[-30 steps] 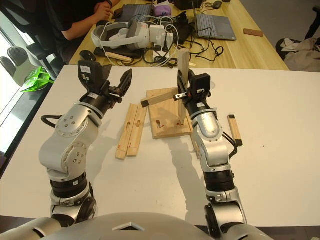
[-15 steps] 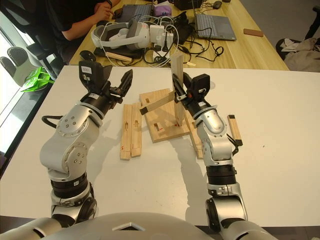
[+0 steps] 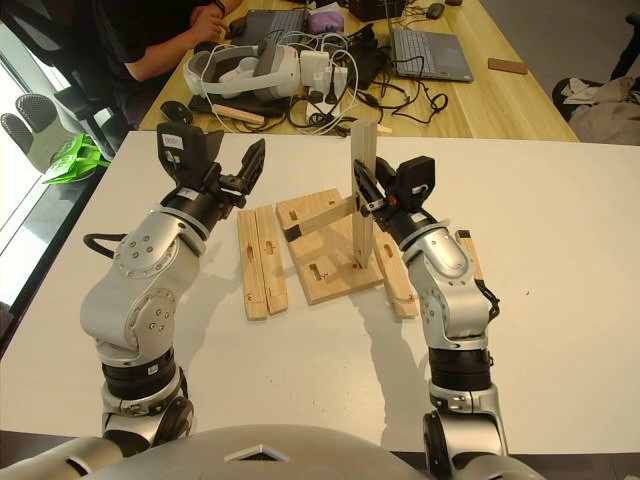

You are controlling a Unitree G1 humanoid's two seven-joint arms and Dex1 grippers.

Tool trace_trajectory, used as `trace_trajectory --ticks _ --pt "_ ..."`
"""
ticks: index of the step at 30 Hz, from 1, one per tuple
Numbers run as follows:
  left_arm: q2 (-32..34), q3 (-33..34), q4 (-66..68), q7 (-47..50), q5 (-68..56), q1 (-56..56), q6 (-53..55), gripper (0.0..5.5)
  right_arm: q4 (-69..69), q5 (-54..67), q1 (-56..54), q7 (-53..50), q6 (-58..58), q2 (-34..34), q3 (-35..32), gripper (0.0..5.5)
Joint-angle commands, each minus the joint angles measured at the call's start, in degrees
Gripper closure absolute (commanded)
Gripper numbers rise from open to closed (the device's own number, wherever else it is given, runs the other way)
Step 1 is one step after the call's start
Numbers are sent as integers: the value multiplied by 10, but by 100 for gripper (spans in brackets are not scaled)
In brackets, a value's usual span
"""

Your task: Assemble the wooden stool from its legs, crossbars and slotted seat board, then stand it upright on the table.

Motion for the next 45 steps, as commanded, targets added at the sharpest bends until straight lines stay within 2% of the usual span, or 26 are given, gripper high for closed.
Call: trace_trajectory --ticks 1,14,20,25,28,30,33,35,40,45 --pt "3 0 -5 1 2 3 -4 225 -32 -6 39 -13 29 -14 -8 452" --pt "7 2 -33 15 15 22 -13 225 -225 29 182 13 10 -63 -66 452" --pt "10 2 -40 17 20 25 -17 225 -267 167 224 26 98 -85 -127 452" --pt "9 -4 -46 19 25 31 -19 225 -286 214 243 37 129 -112 -134 452" --pt "14 0 -56 19 27 38 -16 225 -303 243 280 75 147 -154 -156 452" --pt "14 3 -60 23 30 44 -15 225 -298 257 271 88 154 -179 -170 452" --pt "7 -3 -58 31 34 43 -19 225 -275 277 210 59 158 -180 -172 452" --pt "4 -7 -55 31 35 40 -20 225 -262 283 157 13 160 -154 -161 452" --pt "-2 6 -37 26 27 36 -19 225 -154 226 -38 -174 87 4 -134 452" --pt "-8 2 -13 19 28 32 -19 225 -21 258 -148 -321 -17 166 -196 452"
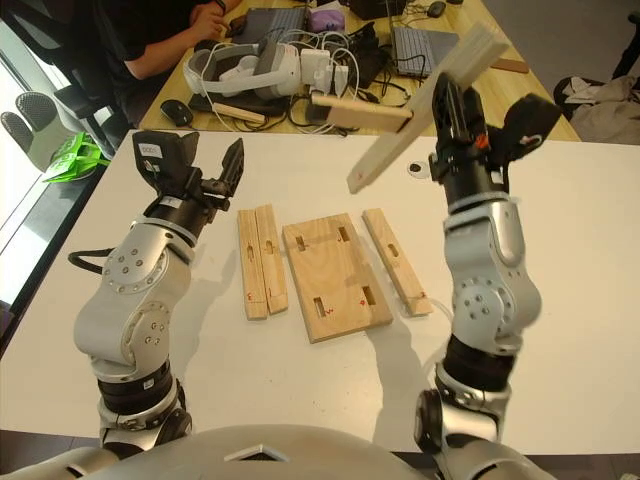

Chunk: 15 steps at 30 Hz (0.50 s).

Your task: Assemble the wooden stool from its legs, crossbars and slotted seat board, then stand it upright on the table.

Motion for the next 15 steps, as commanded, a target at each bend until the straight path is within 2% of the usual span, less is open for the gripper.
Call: trace_trajectory --ticks 1,6,15 --pt "-2 -6 18 -6 -4 -6 1 225 68 64 -59 -81 -56 99 -48 452" --pt "-9 -23 31 -16 -4 -9 -5 225 102 149 -76 -101 -64 155 -58 452" --pt "16 -97 31 -71 1 -11 -38 225 115 200 -63 -91 -38 186 32 452"
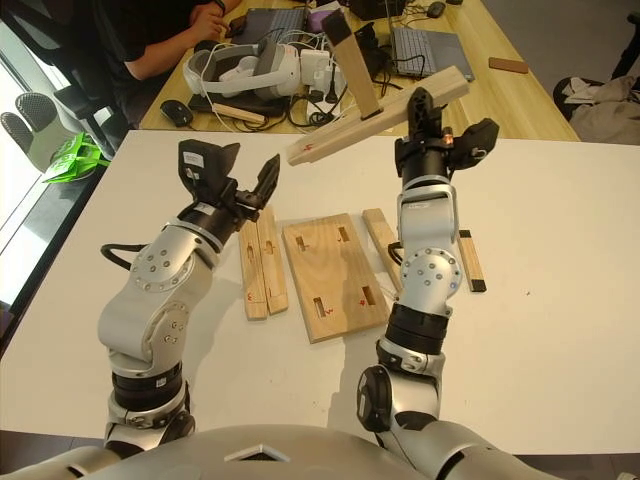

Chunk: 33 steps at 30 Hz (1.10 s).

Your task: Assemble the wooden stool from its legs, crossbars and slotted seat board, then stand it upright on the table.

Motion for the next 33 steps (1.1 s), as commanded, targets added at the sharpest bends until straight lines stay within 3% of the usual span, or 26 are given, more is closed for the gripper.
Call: trace_trajectory --ticks 1,13,27,33 --pt "25 -36 4 -27 10 -11 -20 225 2 21 -12 5 8 66 39 452" --pt "69 -36 60 -24 78 -46 -73 225 -131 136 26 -70 78 42 139 452" --pt "74 -19 43 -34 92 -22 -76 225 -188 267 48 -37 168 -130 74 452" --pt "53 -40 26 -36 85 -5 -63 225 -169 195 28 -66 118 -110 71 452"
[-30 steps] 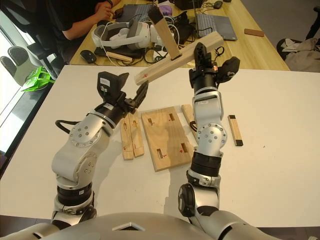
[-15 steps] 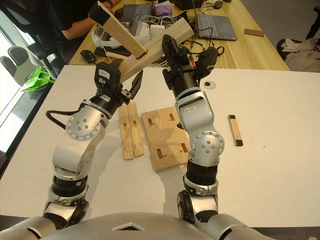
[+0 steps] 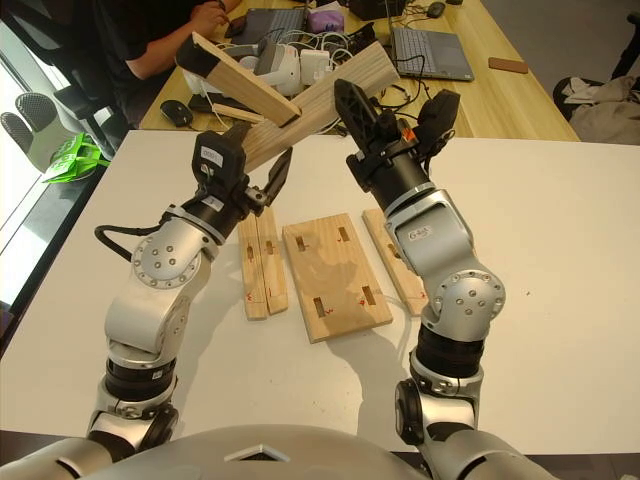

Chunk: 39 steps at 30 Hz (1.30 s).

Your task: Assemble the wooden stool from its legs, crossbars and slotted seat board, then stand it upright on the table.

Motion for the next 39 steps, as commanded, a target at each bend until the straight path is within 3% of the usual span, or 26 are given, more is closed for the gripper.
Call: trace_trajectory --ticks 1,9,14,20,28,33,39 --pt "-8 -1 -9 1 -6 21 26 225 6 -50 -23 -15 -58 25 -17 452" --pt "-7 3 -38 -6 -18 49 50 225 20 -89 -23 -31 -69 29 -21 452" --pt "-8 43 -78 8 -23 91 74 225 5 -50 11 -35 18 -88 -59 452" --pt "-79 141 -123 77 -46 113 91 225 -7 126 85 -61 118 -258 -135 452" --pt "-87 182 -135 97 -67 99 110 225 -131 292 233 -136 84 -325 -104 452" --pt "-83 185 -146 102 -72 102 121 225 -117 307 273 -25 132 -423 -110 452" --pt "-81 175 -139 103 -75 93 126 225 -135 301 292 16 119 -452 -84 452"
